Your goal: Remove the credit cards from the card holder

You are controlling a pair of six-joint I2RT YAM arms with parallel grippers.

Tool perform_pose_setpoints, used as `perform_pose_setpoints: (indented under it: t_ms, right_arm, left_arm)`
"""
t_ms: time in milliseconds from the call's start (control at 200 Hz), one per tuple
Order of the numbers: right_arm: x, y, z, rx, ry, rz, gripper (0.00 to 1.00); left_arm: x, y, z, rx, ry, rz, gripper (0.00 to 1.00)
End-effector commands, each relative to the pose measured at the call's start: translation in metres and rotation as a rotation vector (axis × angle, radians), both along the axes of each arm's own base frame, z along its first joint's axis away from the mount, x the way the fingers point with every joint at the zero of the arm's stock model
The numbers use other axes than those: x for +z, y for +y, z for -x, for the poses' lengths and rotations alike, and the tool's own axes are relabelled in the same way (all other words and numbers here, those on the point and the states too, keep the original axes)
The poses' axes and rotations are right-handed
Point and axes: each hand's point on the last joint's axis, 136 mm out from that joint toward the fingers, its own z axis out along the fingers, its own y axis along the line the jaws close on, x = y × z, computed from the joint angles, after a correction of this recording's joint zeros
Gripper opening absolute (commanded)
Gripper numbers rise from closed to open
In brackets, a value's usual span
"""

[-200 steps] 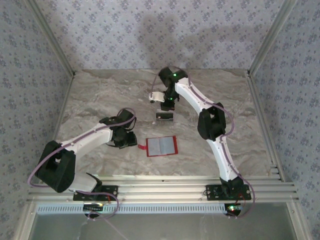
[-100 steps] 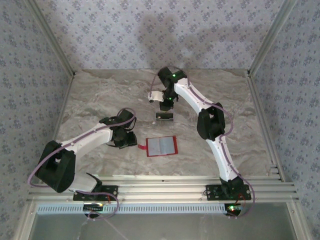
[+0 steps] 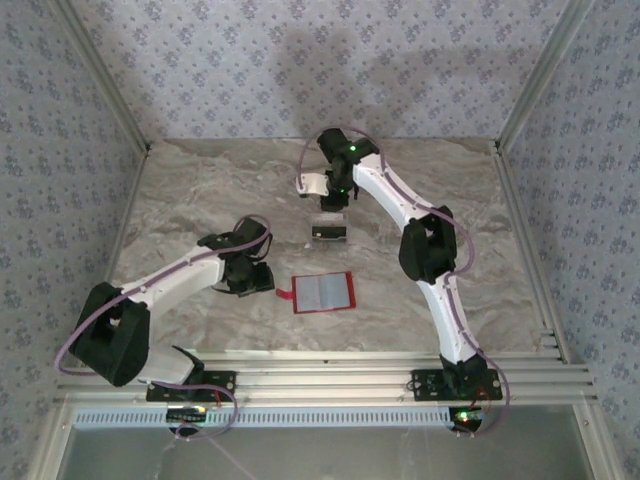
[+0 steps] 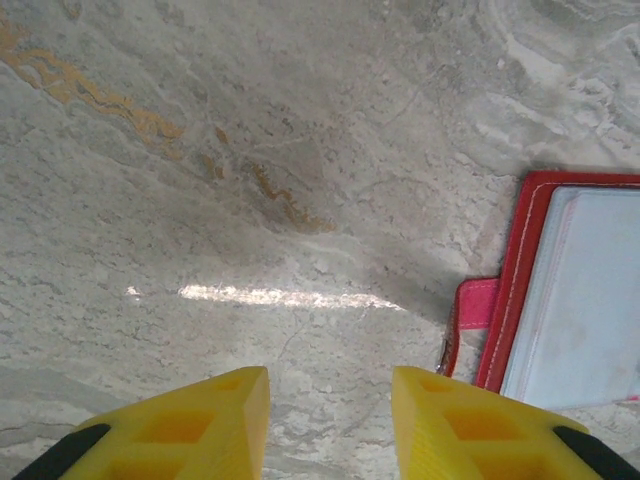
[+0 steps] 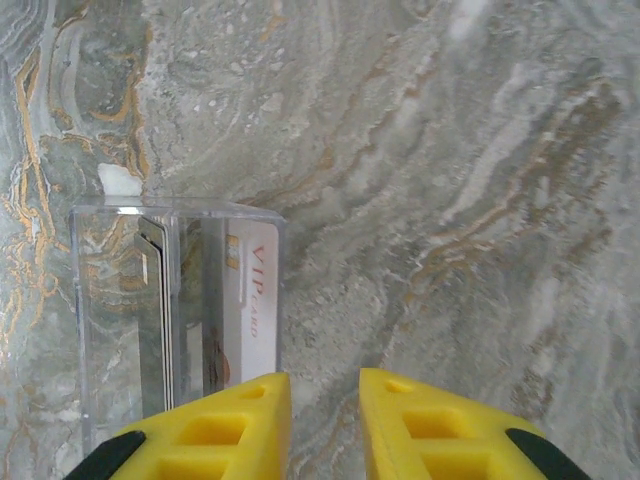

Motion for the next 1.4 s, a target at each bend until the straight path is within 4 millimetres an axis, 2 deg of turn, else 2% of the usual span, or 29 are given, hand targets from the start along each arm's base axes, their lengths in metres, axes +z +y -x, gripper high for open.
perform_pose_setpoints:
  t_ms: [0, 225, 405, 510, 640, 695, 815, 1104, 1244, 1399]
  right_arm:
    - [0.038, -0.007, 0.000, -0.118, -0.038, -0.071, 0.28]
    - [0.061, -0.018, 0.016, -0.448, 0.025, -0.243, 0.33]
    - [0.064, -0.023, 0.051, -0.709, 0.133, -0.379, 0.33]
    - [0.060, -0.022, 0.077, -0.847, 0.253, -0.451, 0.32]
    - [0.045, -0.016, 0.109, -1.003, 0.449, -0.509, 0.32]
    - [0.036, -0.011, 0.123, -1.048, 0.529, -0.521, 0.31]
    - [0.013, -0.003, 0.153, -1.124, 0.664, -0.481, 0.30]
    - [-0.034, 0.035, 0.194, -1.154, 0.782, -0.399, 0.32]
    - [-0.051, 0.055, 0.207, -1.148, 0.805, -0.354, 0.34]
    - [-0.066, 0.068, 0.213, -1.160, 0.808, -0.311, 0.35]
  left_arm:
    - [0.021, -0.009, -0.006, -0.022, -0.030, 0.041, 0.38]
    - [0.031, -0.030, -0.016, -0.072, -0.049, 0.083, 0.37]
    - [0.028, -0.053, -0.024, -0.114, -0.037, 0.123, 0.36]
    - [0.021, -0.056, -0.029, -0.105, -0.017, 0.110, 0.35]
    - [0.013, -0.054, -0.031, -0.092, 0.015, 0.109, 0.34]
    - [0.011, -0.056, -0.039, -0.080, 0.001, 0.143, 0.34]
    - [0.010, -0.048, -0.043, -0.049, 0.004, 0.187, 0.34]
    - [0.007, -0.011, -0.042, 0.014, 0.000, 0.202, 0.34]
    - [0.007, 0.007, -0.038, 0.051, -0.005, 0.214, 0.34]
    - [0.009, 0.015, -0.033, 0.064, -0.014, 0.224, 0.34]
